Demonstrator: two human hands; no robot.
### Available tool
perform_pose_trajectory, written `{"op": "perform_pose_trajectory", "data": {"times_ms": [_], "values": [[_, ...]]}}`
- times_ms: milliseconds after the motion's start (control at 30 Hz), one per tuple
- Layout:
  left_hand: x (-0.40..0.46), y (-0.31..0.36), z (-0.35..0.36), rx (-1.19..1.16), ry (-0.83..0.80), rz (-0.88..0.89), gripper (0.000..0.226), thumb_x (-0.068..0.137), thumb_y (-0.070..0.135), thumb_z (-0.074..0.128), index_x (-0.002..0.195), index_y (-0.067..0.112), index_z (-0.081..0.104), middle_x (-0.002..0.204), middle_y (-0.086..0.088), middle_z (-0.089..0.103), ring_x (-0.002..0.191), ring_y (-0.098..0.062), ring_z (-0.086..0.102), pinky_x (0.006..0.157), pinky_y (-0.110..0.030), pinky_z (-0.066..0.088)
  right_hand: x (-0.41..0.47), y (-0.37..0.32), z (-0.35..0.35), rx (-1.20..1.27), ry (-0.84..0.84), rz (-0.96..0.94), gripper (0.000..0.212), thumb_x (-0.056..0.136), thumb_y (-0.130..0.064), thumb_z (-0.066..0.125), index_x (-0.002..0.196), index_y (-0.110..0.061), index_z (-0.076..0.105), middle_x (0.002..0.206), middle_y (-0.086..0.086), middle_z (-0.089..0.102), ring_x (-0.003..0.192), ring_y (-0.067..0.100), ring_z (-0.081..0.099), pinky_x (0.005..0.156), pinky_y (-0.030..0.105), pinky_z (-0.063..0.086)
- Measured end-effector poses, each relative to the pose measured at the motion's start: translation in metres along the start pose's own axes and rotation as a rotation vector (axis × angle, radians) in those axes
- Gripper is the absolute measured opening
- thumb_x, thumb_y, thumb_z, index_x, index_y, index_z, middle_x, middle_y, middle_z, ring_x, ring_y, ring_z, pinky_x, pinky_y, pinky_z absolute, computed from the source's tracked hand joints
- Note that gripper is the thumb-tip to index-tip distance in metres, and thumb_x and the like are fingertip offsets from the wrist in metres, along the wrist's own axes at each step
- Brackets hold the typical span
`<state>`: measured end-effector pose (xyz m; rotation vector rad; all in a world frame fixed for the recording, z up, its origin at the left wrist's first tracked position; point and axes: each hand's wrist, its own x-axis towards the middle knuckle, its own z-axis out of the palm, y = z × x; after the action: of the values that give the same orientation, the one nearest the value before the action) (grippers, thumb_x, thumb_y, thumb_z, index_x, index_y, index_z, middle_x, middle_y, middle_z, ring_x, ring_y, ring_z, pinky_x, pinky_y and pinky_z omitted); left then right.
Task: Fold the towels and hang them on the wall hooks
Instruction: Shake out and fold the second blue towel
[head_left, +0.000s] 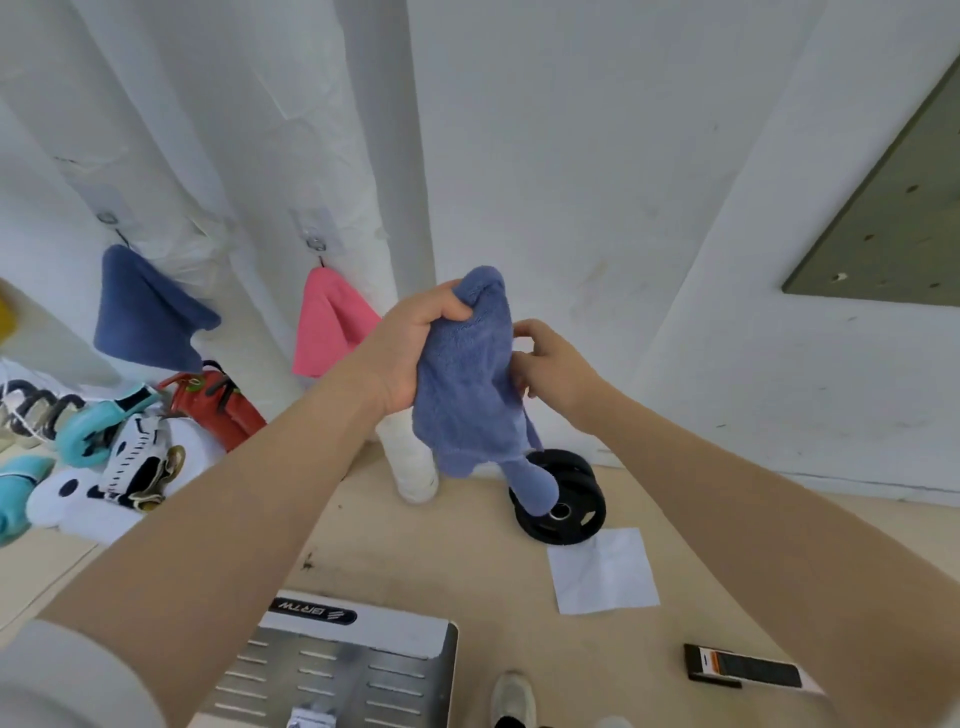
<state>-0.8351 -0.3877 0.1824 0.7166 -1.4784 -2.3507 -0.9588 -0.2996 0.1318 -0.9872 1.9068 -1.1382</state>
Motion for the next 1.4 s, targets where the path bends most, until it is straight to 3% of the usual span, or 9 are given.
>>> {"op": "perform_pose_trajectory", "data": {"times_ms": [133, 333, 500, 700, 900, 1067, 1167, 1267, 1400], "values": [[0.002, 0.003, -0.006, 0.099, -0.098, -0.061, 0.031, 0.078, 0.008, 0.037, 0.104, -0.001, 0.052, 0.093, -0.023, 0.063, 0.081, -0.029, 0.063, 0.074, -0.033, 0.056, -0.002, -0.008, -0.002, 0.004, -0.229, -0.103, 0.020, 0.080, 0.005, 0.042, 0.073, -0.011, 0.051, 0.048, -0.010, 0.045, 0.042, 0.001, 0.042, 0.044, 0.014, 0.038], [0.012, 0.005, -0.012, 0.274, -0.015, -0.052, 0.056, 0.065, 0.012, 0.046, 0.117, -0.008, 0.055, 0.102, -0.020, 0.062, 0.091, -0.026, 0.059, 0.084, -0.034, 0.047, 0.033, 0.007, -0.021, -0.517, -0.031, 0.067, 0.037, 0.084, -0.034, 0.056, 0.054, -0.016, 0.043, 0.055, -0.002, 0.046, 0.054, 0.015, 0.041, 0.052, 0.026, 0.033], [0.014, 0.003, -0.014, 0.104, 0.267, 0.064, 0.028, 0.081, 0.010, 0.045, 0.064, 0.011, 0.067, 0.060, -0.004, 0.063, 0.060, -0.016, 0.060, 0.063, -0.023, 0.052, 0.033, 0.034, -0.050, -0.639, 0.059, 0.265, 0.039, 0.081, -0.048, 0.056, 0.060, -0.016, 0.046, 0.071, 0.003, 0.050, 0.072, 0.023, 0.048, 0.067, 0.033, 0.044], [0.035, -0.016, -0.023, 0.419, 0.625, 0.126, 0.019, 0.089, 0.015, 0.048, 0.103, 0.022, 0.059, 0.089, -0.006, 0.062, 0.085, -0.020, 0.059, 0.076, -0.032, 0.050, 0.020, 0.022, -0.056, -0.071, -0.042, 0.532, 0.032, 0.094, -0.035, 0.044, 0.093, -0.005, 0.055, 0.077, 0.012, 0.064, 0.069, 0.023, 0.061, 0.078, 0.034, 0.052], [0.033, -0.038, 0.007, 0.762, 0.335, 0.279, 0.036, 0.091, -0.002, 0.035, 0.079, 0.019, 0.062, 0.087, 0.012, 0.062, 0.083, 0.001, 0.055, 0.076, -0.006, 0.042, 0.022, -0.001, -0.047, 0.486, 0.061, 0.339, 0.036, 0.096, -0.032, 0.044, 0.122, -0.008, 0.052, 0.126, 0.018, 0.058, 0.112, 0.031, 0.059, 0.099, 0.041, 0.047], [0.029, -0.043, 0.024, 0.958, 0.364, 0.299, 0.034, 0.092, 0.026, 0.050, 0.074, -0.003, 0.057, 0.068, -0.005, 0.049, 0.059, -0.011, 0.043, 0.057, -0.012, 0.037, 0.012, -0.015, -0.051, 0.479, -0.004, 0.262, 0.048, 0.096, -0.048, 0.035, 0.115, -0.010, 0.056, 0.105, 0.015, 0.067, 0.099, 0.027, 0.065, 0.088, 0.035, 0.051], [0.023, -0.046, 0.027, 1.011, 0.312, 0.301, 0.044, 0.085, 0.043, 0.058, 0.072, 0.001, 0.057, 0.066, -0.005, 0.051, 0.057, -0.010, 0.044, 0.054, -0.013, 0.036, 0.006, -0.018, -0.055, 0.489, 0.007, 0.189, 0.047, 0.096, -0.051, 0.032, 0.111, -0.013, 0.055, 0.097, 0.016, 0.069, 0.090, 0.026, 0.068, 0.087, 0.038, 0.054], [0.018, -0.050, 0.027, 1.107, 0.196, 0.280, 0.049, 0.066, 0.060, 0.061, 0.072, 0.012, 0.057, 0.069, 0.003, 0.052, 0.059, -0.006, 0.046, 0.056, -0.012, 0.036, 0.000, -0.022, -0.061, 0.699, -0.007, 0.197, 0.047, 0.097, -0.050, 0.031, 0.096, -0.008, 0.053, 0.058, 0.009, 0.058, 0.054, 0.020, 0.059, 0.058, 0.029, 0.055], [0.015, -0.057, 0.034, 1.193, 0.236, 0.316, 0.037, 0.072, 0.048, 0.071, 0.066, 0.021, 0.046, 0.073, 0.002, 0.045, 0.061, -0.009, 0.043, 0.056, -0.017, 0.033, -0.010, -0.031, -0.061, 0.939, -0.086, 0.204, 0.048, 0.097, -0.049, 0.030, 0.088, -0.005, 0.049, 0.044, 0.007, 0.048, 0.038, 0.017, 0.052, 0.047, 0.027, 0.054]]}}
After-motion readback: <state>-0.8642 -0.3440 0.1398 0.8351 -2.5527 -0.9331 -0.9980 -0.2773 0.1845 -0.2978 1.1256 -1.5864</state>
